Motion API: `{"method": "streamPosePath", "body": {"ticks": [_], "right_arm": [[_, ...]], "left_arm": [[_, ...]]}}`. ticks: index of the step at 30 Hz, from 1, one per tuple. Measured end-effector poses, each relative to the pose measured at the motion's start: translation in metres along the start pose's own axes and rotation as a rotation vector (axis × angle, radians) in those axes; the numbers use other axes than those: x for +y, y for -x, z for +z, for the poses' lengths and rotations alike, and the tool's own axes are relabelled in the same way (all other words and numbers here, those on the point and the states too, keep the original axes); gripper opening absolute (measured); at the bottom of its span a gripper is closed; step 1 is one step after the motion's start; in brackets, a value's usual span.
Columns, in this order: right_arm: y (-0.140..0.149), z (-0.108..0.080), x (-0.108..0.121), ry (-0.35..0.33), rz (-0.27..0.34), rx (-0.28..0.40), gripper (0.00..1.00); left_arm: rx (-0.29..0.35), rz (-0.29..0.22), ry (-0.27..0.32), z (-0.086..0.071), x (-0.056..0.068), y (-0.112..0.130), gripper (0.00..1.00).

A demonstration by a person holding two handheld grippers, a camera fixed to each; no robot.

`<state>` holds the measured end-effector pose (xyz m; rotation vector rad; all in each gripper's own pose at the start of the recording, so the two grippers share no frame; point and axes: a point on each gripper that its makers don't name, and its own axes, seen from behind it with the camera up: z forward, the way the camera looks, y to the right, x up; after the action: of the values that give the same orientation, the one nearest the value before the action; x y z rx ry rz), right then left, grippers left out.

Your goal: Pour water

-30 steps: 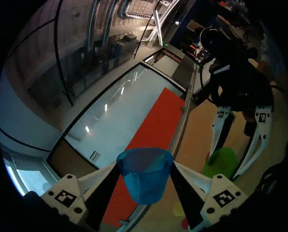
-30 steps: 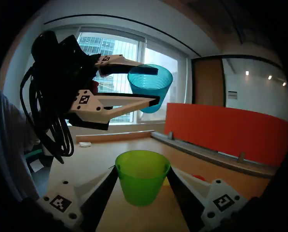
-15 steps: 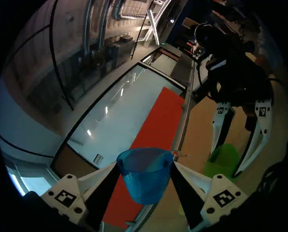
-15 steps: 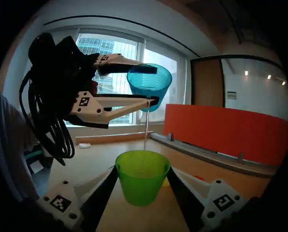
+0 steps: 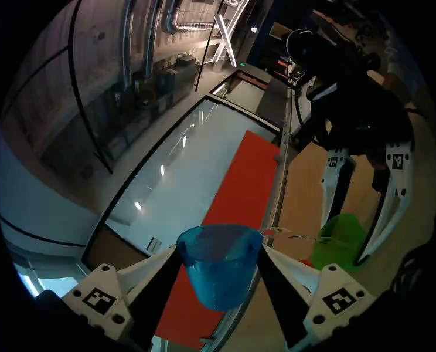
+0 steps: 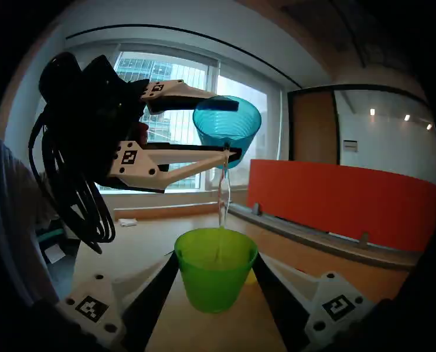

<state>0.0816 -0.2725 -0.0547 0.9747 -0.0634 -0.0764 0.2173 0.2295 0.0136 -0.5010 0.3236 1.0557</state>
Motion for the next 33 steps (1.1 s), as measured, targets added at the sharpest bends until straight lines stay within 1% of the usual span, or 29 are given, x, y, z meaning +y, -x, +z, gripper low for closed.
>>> {"method": "streamPosePath", "body": {"ticks": [15,33], "right_arm": [[-0.002,-0.002,0.0,0.005,-0.009,0.002,0.91],[-0.006,-0.002,0.001,0.012,-0.026,0.003,0.91]], "left_arm": [[0.004,0.054,-0.015,0.001,-0.004,-0.006,0.86],[0.007,0.145,-0.033,-0.008,-0.012,-0.015,0.86]]}}
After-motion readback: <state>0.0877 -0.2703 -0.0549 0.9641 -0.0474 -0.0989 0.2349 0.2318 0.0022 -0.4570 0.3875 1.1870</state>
